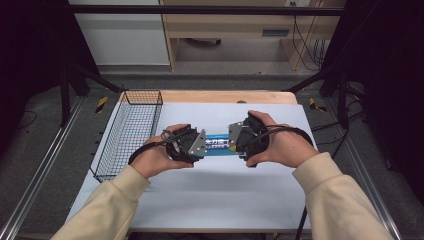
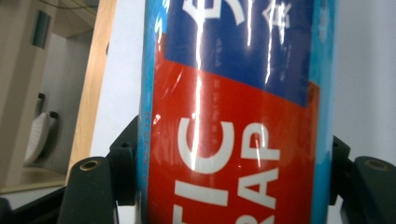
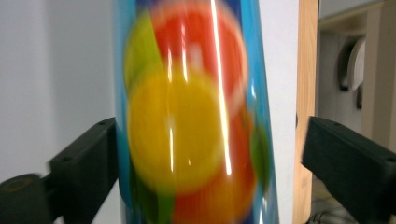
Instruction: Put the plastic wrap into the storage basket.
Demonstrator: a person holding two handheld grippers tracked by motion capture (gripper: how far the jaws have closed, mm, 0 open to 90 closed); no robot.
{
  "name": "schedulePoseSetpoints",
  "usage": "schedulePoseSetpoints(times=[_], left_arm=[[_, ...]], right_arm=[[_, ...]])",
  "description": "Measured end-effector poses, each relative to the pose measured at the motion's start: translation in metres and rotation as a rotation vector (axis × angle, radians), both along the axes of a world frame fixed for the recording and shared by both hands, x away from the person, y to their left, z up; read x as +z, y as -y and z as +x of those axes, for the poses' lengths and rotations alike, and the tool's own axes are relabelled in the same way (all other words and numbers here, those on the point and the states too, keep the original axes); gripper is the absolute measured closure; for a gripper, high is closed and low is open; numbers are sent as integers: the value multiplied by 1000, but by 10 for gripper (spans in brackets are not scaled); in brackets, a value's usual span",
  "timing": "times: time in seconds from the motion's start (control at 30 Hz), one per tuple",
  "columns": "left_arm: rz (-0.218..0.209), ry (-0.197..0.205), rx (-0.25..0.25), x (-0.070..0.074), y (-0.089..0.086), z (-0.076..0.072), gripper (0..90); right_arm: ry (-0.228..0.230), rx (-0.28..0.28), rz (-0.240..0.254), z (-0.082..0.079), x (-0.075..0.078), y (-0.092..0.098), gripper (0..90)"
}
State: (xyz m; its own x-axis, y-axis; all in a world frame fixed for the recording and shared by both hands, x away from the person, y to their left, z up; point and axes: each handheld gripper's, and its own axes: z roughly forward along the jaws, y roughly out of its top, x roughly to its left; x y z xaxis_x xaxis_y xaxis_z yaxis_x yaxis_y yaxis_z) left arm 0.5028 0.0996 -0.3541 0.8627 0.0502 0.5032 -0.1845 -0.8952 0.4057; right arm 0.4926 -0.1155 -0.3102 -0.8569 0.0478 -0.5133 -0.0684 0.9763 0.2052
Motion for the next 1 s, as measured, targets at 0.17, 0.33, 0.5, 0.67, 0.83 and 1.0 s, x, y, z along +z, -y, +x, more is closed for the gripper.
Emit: schedulePoseSetpoints(times=[0.17,0.33,0.5,0.67,0.83,1.0], left_arm=[[-9,-8,18,-2,-9,-1,311],[-7,-4,38,-2,-18,-2,311],[-19,-6,57,1,-27,-5,311],[-53,-10,88,6,-36,-11,311],[-97,-20,108,11,-43,-13,312],[-128,-28,120,15,-47,-12,312]], right_arm=[[13,-28,18,-5,0,26,72],[27,-96,72,-12,3,56,53],[51,-170,150,-17,-6,84,56],[55,-331,285,-19,-32,100,84],[65,-467,512,-16,-67,101,96],[57,-564,614,-8,-89,98,88]])
